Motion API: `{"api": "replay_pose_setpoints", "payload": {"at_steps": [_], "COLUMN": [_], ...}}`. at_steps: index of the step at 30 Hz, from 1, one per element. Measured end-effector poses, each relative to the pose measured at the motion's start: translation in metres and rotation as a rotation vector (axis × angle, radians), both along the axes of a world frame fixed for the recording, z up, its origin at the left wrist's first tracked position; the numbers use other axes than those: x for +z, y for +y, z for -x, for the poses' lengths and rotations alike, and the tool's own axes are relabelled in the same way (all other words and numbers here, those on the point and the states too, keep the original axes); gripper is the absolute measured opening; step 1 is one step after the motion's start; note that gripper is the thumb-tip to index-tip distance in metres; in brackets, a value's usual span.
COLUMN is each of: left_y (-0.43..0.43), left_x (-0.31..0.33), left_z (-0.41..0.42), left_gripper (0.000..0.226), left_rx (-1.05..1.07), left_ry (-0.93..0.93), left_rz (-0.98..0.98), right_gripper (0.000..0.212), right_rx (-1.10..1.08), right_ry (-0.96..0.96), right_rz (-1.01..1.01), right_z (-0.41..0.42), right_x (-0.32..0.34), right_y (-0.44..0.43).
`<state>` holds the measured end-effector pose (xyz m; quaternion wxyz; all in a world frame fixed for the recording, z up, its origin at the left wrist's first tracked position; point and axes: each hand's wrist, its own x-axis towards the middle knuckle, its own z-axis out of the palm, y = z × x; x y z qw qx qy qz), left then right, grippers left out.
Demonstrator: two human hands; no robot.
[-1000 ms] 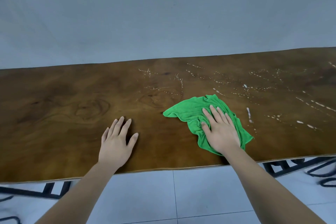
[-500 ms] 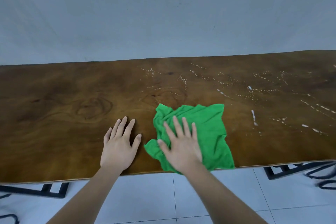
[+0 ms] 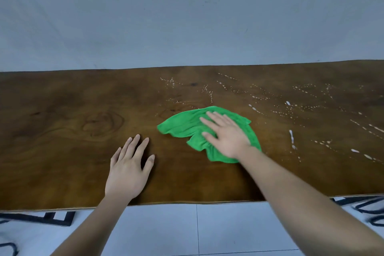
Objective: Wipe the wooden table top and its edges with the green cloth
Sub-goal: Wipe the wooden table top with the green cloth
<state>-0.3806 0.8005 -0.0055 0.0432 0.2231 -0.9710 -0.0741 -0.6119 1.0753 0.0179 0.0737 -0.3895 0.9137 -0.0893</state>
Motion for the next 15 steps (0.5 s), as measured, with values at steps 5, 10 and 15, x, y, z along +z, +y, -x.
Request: {"api": "replay_pose_setpoints", "payload": {"at_steps": [5,10,15], "left_y": [-0.001,-0.001,-0.002], "left_x": [-0.002,-0.004,-0.004], "left_z": [0.001,0.001,0.001], "left_gripper": [0.082,0.082,0.081], "left_rx": [-0.002,-0.003,-0.001], "left_ry": [0.018,0.012,0.013], "left_rz": [-0.008,-0.002,-0.004], "right_gripper": [0.078,0.073,0.075], "right_rx": [-0.349,-0.703,-0.852], "right_ry": [0.026,-0.007,-0.05], "right_rz": [-0.053,-0.027,-0.069], "right_z": [0.072,0.091,0.079], "right_x": [0.005,0.004,0.007], "right_y": [0.083,0.09,0.016]}}
